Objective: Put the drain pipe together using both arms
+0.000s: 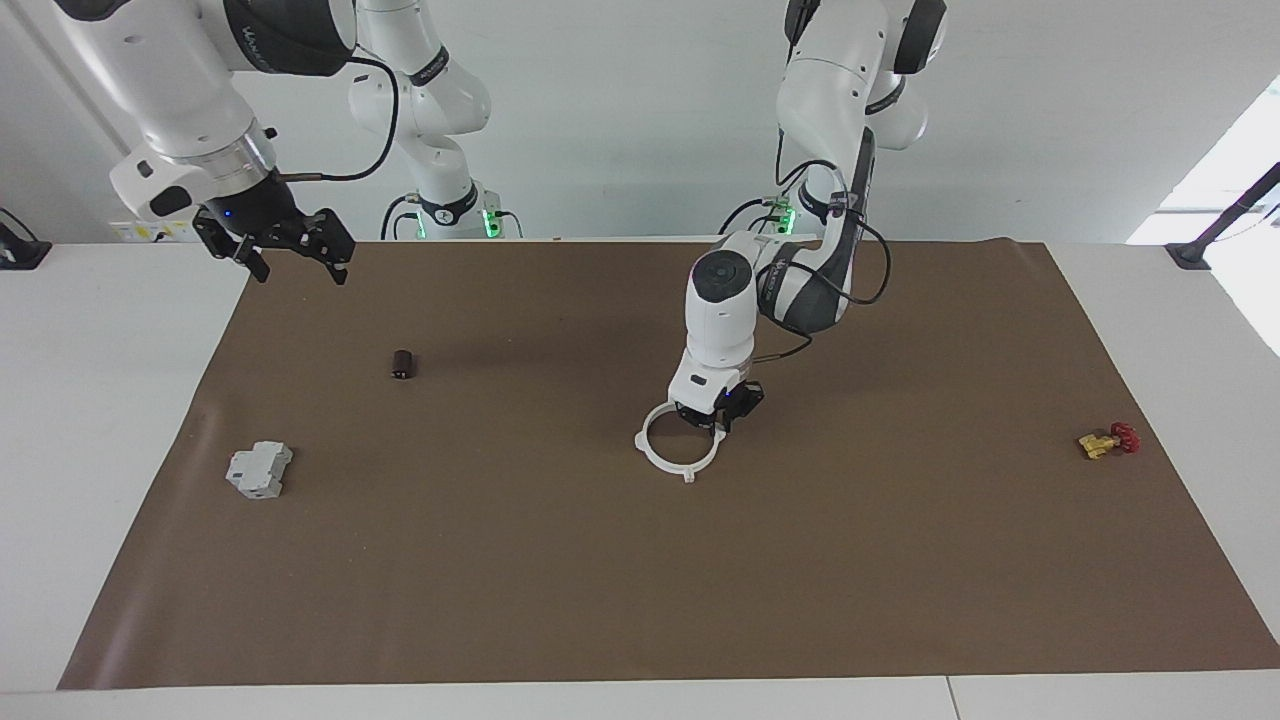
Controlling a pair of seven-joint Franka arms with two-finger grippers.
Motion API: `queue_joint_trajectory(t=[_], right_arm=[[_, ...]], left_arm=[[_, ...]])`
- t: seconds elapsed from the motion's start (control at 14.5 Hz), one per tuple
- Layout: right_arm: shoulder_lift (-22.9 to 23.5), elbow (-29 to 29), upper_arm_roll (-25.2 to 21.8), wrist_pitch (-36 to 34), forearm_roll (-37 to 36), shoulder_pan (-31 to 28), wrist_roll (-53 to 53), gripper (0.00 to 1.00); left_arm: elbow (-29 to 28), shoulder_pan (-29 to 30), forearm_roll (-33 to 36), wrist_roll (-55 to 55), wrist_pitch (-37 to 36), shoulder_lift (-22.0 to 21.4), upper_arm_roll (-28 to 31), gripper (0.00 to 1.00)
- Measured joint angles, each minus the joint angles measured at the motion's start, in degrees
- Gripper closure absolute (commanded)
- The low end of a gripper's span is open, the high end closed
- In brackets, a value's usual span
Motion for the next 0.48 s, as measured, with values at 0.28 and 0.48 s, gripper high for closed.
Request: queue_joint_trajectory(t=[0.28,0.48], right_arm=[[0.19,0.13,0.00,0.00,0.08,-1.08,0.00,0.00],[0.34,0.24,0.02,0.04,0.08,-1.13,0.00,0.00]], left_arm=[[-0.04,0.06,0.00,0.00,0.00,-0.31,0.29,0.00],[-0.08,1.35,0.02,0.07,-0.14,-2.11,0.73,0.00]])
